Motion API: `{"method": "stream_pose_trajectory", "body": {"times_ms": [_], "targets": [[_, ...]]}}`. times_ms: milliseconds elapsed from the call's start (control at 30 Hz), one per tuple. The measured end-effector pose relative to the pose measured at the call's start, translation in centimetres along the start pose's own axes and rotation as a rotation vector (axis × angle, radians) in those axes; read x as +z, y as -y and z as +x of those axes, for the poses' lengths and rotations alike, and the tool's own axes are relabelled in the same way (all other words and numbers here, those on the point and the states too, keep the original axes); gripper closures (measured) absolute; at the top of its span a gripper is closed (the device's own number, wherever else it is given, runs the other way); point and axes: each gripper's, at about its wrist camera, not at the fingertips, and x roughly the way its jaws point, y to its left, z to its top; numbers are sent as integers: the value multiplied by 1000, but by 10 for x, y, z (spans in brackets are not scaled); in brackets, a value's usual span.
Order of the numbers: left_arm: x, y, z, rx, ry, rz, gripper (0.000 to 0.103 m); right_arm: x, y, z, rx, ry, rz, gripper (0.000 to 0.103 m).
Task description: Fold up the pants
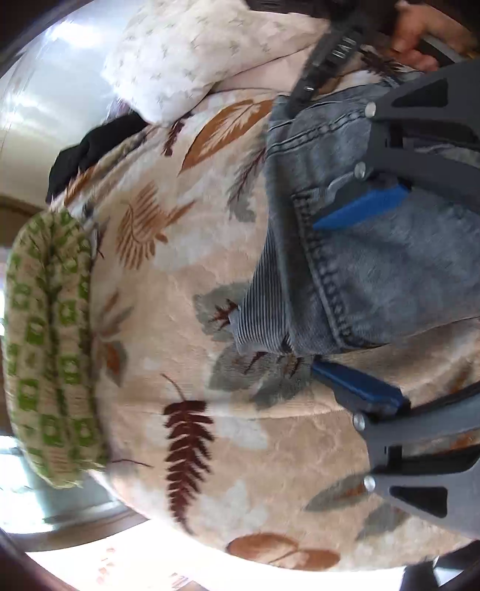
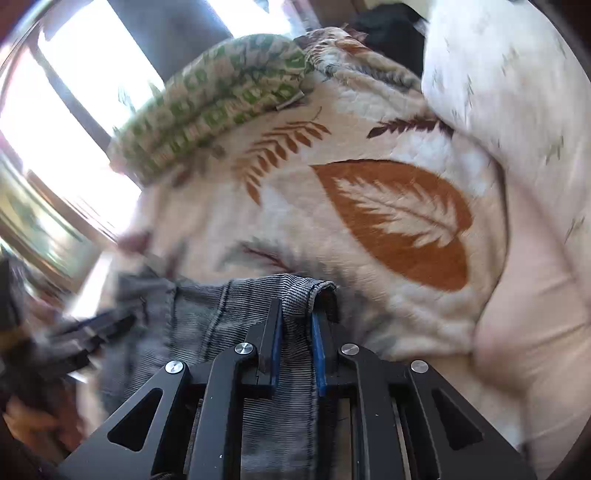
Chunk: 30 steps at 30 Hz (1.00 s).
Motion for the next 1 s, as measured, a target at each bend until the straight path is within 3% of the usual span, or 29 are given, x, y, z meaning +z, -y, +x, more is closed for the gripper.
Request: {"method": "stream_pose_trajectory", "body": {"times_ms": [133, 233, 400, 567, 767, 800, 867, 1000], "targets": [[-3, -8, -8, -69, 7, -42, 24, -1, 3, 4, -10, -10, 10, 89], [2, -10, -30, -43, 63, -23, 27, 1, 1, -14, -55, 18, 0, 73], [31, -18, -40, -13, 94, -29, 29, -4, -10, -53, -35, 81, 17, 73], [49, -14, 5, 32, -41, 7, 61, -32, -39, -67, 77, 43, -31, 73], [52, -18, 52, 89, -97, 9, 61, -65, -48, -38, 34, -56, -105, 73], [54, -18, 53, 95, -89, 14, 61, -67, -49, -34, 17, -46, -134, 73], [59, -18, 52, 95, -93, 14, 61, -68, -47, -33, -17, -35, -153, 57], [61, -30, 22, 32, -46, -31, 61, -63, -38, -40, 19, -22, -92, 57]]}}
